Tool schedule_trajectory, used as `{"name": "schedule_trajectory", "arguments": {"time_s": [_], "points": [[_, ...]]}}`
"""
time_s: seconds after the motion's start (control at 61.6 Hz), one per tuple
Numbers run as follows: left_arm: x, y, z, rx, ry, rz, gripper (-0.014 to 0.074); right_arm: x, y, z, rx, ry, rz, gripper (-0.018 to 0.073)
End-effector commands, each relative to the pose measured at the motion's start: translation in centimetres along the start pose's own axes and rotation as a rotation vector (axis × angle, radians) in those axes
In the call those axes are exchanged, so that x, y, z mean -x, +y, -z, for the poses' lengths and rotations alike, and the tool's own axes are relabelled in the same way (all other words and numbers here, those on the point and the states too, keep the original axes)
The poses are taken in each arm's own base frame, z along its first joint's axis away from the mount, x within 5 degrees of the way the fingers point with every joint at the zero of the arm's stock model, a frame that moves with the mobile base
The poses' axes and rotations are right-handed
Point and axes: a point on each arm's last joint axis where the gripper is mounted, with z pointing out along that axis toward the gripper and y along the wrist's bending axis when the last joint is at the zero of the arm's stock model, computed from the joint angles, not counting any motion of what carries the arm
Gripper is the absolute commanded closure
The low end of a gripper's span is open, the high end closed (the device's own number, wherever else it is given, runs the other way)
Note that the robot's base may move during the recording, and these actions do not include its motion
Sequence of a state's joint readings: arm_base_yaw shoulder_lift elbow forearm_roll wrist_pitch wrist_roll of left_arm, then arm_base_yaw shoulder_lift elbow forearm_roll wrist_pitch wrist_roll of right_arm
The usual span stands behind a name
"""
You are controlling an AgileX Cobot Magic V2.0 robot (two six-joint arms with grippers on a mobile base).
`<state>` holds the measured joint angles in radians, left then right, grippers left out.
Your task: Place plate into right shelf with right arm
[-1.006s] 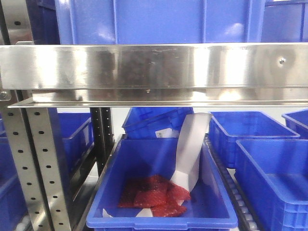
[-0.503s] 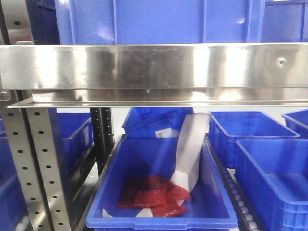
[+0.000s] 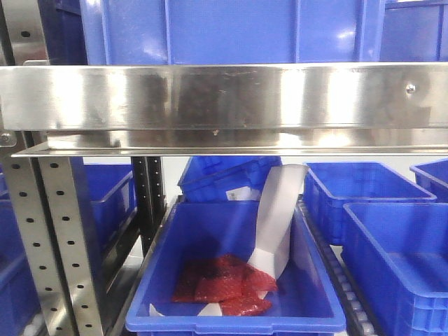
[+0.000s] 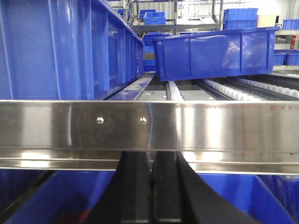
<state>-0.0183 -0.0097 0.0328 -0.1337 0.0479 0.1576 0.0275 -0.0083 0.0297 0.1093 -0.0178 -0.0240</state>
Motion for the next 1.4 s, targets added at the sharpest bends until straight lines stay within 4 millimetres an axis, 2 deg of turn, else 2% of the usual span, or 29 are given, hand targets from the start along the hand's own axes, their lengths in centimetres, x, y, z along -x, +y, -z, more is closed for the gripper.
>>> {"name": "schedule_trajectory", "arguments": {"time_s": [0.0, 1.38], "points": [[0.52, 0.11, 0.08, 0.012, -0.089, 0.015, 0.0724, 1.57, 0.01, 0.30, -0.006, -0.135, 0.012, 0.0508], [0.52, 0.11, 0.08, 0.012, -0.089, 0.015, 0.0724, 1.10, 0.02, 0.24, -0.005, -0.085, 0.027, 0.0508]]}}
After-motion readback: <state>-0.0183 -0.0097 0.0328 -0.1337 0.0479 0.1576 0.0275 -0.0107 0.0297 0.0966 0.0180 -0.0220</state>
